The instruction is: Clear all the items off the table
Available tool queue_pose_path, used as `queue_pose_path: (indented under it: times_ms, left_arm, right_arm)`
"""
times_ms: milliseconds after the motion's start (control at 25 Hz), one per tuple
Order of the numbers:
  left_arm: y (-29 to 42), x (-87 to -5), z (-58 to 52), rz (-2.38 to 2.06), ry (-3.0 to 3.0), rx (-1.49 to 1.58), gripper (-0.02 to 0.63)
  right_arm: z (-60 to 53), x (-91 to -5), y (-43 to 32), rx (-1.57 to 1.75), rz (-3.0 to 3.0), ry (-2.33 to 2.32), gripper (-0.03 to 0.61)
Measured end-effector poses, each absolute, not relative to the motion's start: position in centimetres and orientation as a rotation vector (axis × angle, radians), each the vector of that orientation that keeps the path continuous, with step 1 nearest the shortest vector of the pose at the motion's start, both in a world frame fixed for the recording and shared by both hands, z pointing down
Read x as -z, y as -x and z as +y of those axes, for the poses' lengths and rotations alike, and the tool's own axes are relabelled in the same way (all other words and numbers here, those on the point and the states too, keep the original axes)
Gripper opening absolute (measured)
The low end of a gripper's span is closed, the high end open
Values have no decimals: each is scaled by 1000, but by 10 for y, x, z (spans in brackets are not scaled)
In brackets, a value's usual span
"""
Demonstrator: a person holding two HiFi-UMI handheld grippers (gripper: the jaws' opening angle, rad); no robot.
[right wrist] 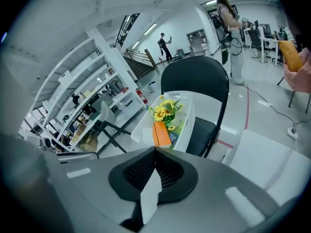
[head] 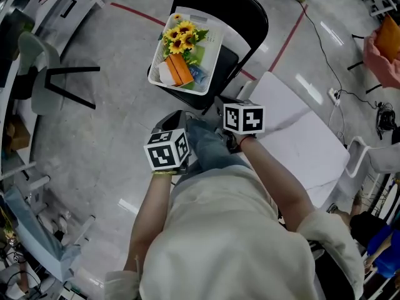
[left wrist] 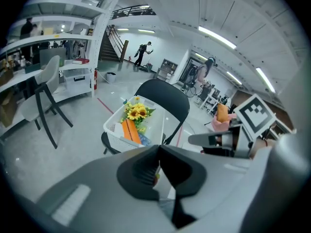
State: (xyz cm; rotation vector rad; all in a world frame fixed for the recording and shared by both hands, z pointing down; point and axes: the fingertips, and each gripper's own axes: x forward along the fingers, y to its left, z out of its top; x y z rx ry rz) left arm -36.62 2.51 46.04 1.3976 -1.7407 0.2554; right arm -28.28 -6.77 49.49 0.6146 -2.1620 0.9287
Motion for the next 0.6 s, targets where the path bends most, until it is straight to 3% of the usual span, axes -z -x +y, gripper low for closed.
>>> queue_pose_path:
  times_ms: [600]
  left_arm:
    - [259,-440,53,-1677,-1577,-288,9]
  right_arm:
    - [-23,-460,157,-852,-2226,-773,-2]
